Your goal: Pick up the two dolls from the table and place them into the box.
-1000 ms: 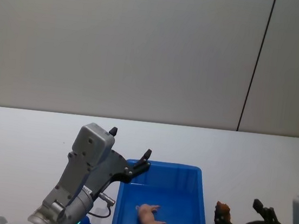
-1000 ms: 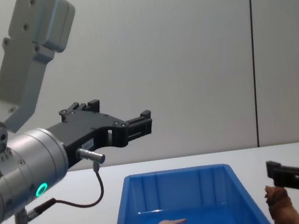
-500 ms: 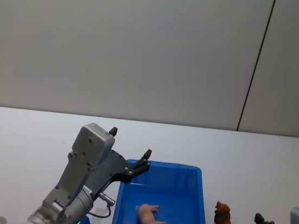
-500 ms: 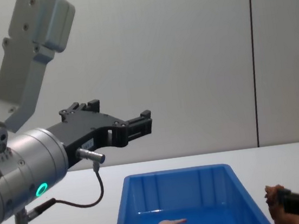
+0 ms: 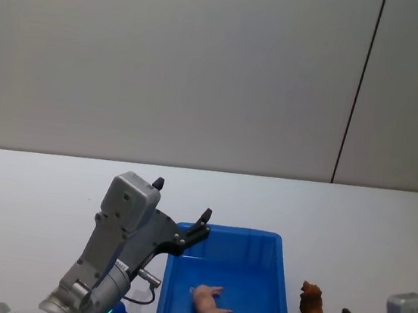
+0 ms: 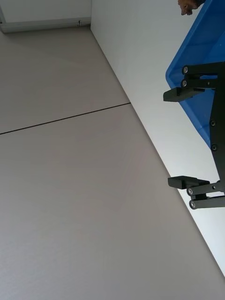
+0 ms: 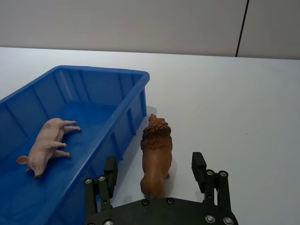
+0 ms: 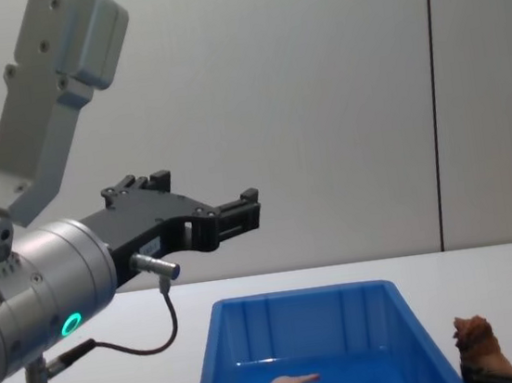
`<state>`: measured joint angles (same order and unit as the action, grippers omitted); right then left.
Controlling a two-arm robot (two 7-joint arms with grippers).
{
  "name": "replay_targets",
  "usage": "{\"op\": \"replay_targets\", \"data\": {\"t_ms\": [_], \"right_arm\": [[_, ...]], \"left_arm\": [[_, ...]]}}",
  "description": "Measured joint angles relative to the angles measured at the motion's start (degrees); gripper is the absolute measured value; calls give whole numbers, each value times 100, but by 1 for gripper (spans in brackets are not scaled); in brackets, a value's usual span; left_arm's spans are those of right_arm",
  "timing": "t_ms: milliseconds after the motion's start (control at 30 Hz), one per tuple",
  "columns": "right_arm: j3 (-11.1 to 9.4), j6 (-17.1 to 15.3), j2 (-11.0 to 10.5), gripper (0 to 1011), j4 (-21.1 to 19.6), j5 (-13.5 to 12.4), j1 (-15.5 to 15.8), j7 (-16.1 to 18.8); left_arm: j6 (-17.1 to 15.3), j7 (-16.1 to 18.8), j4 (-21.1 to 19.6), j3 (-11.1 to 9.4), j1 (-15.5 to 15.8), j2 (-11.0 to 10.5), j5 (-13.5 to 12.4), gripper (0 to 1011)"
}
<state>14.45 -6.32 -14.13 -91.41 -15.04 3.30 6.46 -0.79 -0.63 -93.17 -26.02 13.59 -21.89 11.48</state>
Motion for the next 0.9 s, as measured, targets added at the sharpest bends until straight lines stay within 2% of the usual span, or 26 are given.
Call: {"op": "replay_targets", "data": {"t_ms": [100, 133, 267, 367, 467, 767, 900], "right_arm": [[17, -11, 37, 941, 93, 22, -51, 38], [29, -25, 64, 893, 158, 41, -89, 63], [52, -59, 115, 831, 280, 82, -160, 101], [61, -78, 140, 737, 335, 103, -190, 110], [73, -107, 170, 597, 392, 128, -225, 110], [75, -185, 194, 349, 380, 153, -229, -10], [62, -217, 192, 335, 303, 152, -207, -100]], "left_arm": [[0, 0, 0, 0, 0, 0, 0, 1001], [0, 0, 0, 0, 0, 0, 0, 1001], [0, 0, 0, 0, 0, 0, 0, 1001], [0, 0, 0, 0, 0, 0, 0, 1001], [0, 0, 0, 0, 0, 0, 0, 1001], [0, 0, 0, 0, 0, 0, 0, 1001], [0, 0, 0, 0, 0, 0, 0, 1001]]}}
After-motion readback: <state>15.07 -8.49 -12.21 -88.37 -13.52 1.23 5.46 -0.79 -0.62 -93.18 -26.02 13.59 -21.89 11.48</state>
